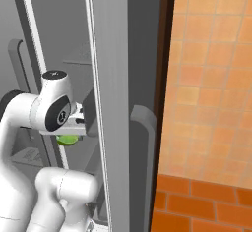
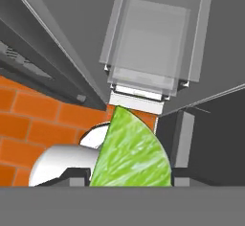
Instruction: Grab a lemon wedge from the fridge and one ice cube from the ice bowl, and put them in the glass of lemonade.
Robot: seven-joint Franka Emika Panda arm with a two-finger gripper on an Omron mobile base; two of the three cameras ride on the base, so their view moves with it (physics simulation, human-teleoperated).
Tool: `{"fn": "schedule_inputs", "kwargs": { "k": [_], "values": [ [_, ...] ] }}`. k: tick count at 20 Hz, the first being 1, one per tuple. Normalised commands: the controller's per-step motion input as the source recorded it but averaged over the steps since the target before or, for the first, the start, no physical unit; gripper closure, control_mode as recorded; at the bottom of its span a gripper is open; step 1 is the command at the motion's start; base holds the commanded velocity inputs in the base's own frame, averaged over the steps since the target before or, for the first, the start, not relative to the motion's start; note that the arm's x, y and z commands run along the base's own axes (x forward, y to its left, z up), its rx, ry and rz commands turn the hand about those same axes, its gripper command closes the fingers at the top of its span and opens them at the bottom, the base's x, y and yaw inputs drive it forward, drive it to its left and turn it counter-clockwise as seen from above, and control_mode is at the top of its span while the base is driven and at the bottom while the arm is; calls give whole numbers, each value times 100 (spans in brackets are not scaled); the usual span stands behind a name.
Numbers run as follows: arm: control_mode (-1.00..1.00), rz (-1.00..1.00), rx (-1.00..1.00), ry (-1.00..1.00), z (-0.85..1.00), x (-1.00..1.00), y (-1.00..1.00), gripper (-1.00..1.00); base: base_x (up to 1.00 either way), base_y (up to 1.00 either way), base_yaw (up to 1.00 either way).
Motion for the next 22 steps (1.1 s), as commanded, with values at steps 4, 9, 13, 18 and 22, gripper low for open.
{"fn": "schedule_inputs", "kwargs": {
  "k": [4, 9, 13, 18, 22],
  "values": [
    [-100, 0, 0, 0, 0, 0, 0, 100, 0, 0, 0],
    [100, 0, 0, -2, 0, -14, 0, 100, -14, 3, 1],
    [100, 0, 0, 0, 0, 0, 0, 100, -70, 89, 10],
    [100, 0, 0, 0, 0, 0, 0, 100, -22, 100, 7],
    [100, 0, 0, 0, 0, 0, 0, 100, 0, 100, 0]
  ]
}}
